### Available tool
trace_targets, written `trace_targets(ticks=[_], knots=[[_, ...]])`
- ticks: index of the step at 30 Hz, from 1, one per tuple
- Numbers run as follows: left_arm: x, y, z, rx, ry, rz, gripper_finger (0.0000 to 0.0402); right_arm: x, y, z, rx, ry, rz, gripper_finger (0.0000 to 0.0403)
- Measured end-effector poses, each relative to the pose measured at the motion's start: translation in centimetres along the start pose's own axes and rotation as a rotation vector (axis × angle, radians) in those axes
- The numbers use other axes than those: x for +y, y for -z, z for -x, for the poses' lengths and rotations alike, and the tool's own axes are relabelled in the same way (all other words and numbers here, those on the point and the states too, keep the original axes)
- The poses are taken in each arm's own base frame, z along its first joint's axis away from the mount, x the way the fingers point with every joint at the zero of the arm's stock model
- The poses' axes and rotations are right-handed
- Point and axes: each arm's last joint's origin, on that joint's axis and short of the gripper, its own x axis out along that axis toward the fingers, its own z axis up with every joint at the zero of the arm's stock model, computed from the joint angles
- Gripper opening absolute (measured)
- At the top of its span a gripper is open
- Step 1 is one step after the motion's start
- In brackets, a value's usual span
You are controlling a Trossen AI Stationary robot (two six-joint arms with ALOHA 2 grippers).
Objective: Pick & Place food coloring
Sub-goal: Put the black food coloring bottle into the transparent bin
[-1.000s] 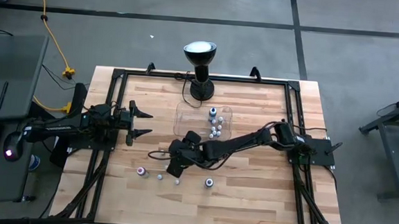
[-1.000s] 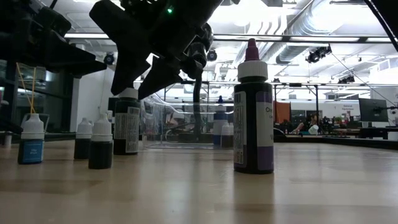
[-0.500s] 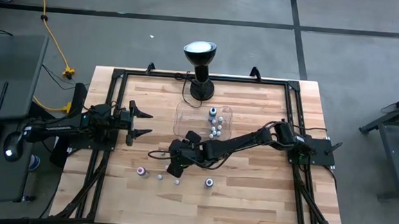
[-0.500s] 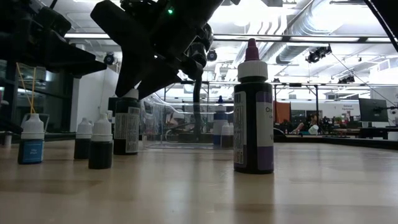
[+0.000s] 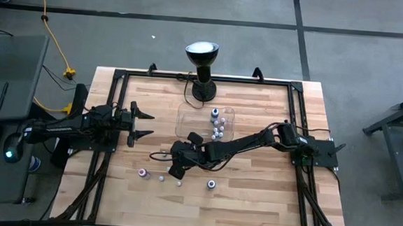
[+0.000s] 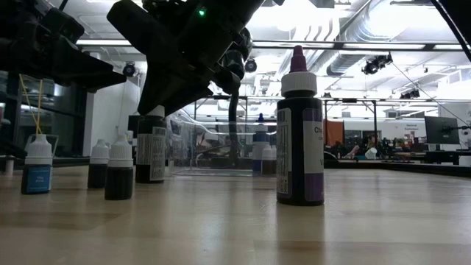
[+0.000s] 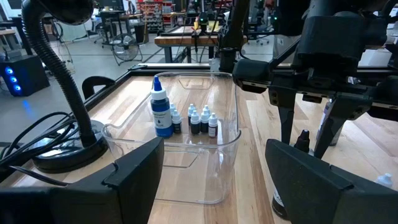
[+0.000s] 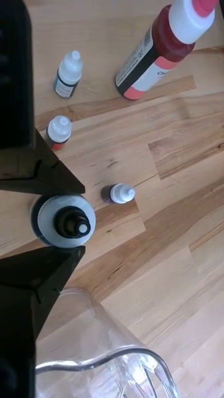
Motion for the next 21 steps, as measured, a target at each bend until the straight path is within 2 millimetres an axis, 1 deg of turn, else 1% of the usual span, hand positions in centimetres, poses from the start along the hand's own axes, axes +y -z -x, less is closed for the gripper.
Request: trace_targets(ticks=[6,9,17,21], knots=[[0.0,0.0,0.0,0.0,0.0,0.0,0.0278,0.3,-0.2,0.1,0.001,-0.053,-0.01,0.011],[0.0,0.0,0.0,0.0,0.0,0.0,0.0278,0.6,-0.4,0.4,-0.017,-0.074,-0.018,0.011],[0.0,0.0,0.0,0.0,0.0,0.0,0.0278,0.5,-1.8,3.0,-0.065,-0.07,-0.029,0.011],[0.0,0.0,0.0,0.0,0.0,0.0,0.0278,0.3,-2.9,5.0,-0.108,-0.075,-0.043,0.011]])
